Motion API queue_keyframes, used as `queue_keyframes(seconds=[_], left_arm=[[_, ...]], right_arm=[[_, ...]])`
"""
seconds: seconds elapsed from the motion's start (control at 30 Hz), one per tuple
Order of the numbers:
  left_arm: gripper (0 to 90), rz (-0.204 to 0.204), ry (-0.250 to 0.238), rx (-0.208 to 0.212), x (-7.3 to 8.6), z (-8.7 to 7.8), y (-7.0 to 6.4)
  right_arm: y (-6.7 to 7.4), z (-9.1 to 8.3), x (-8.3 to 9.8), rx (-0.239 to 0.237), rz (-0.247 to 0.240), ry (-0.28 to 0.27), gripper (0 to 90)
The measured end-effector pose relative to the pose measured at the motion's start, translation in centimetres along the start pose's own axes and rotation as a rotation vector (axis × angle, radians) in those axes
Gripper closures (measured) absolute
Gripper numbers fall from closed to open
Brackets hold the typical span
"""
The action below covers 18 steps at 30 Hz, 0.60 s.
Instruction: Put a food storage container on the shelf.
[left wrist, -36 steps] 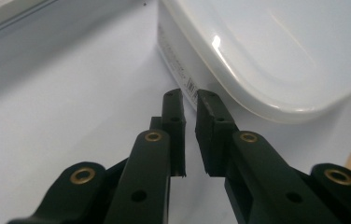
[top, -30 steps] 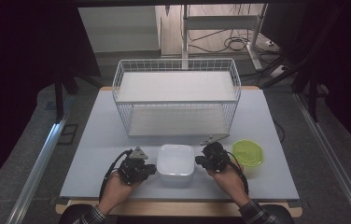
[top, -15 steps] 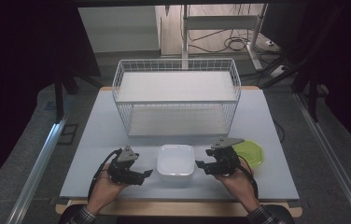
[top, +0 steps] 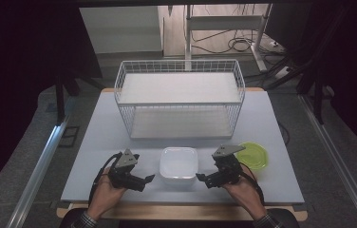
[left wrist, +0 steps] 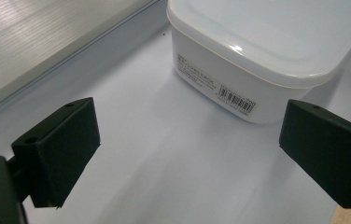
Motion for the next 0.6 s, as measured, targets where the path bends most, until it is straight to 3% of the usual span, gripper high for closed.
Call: queue_keyframes(seconds=[0.1, 0.23, 0.4, 0.53, 0.6], left_arm=[[5.3, 0.005, 0.016, -0.004, -0.2, 0.1, -0.1], [5.8, -0.026, 0.029, 0.019, -0.8, 0.2, -0.5], [2.4, -0.015, 0.036, 0.014, -1.9, 0.7, -0.8], [4.7, -0.054, 0.013, 0.067, -2.8, 1.2, -0.3], [6.1, -0.07, 0.002, 0.089, -3.2, 1.5, -0.2]], right_arm=[[0.1, 0.1, -0.1, 0.011, -0.005, 0.002, 0.3], [0.2, 0.1, -0.2, 0.017, 0.0, -0.005, 0.1], [0.3, 0.3, -0.6, 0.001, 0.023, -0.002, 0.3], [0.7, 0.4, -1.1, 0.013, 0.006, -0.004, 0.9], [0.7, 0.5, -1.3, 0.014, 0.015, -0.003, 5.2]])
Point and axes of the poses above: each handheld gripper's, and its own axes: z roughly forward along the jaws, x roughly out of its underside, y roughly to its left, the point moved 1 cm from there along z, roughly forward along the jaws, and after that the axes turned 2 degrees about -z, right-handed, at the moved point
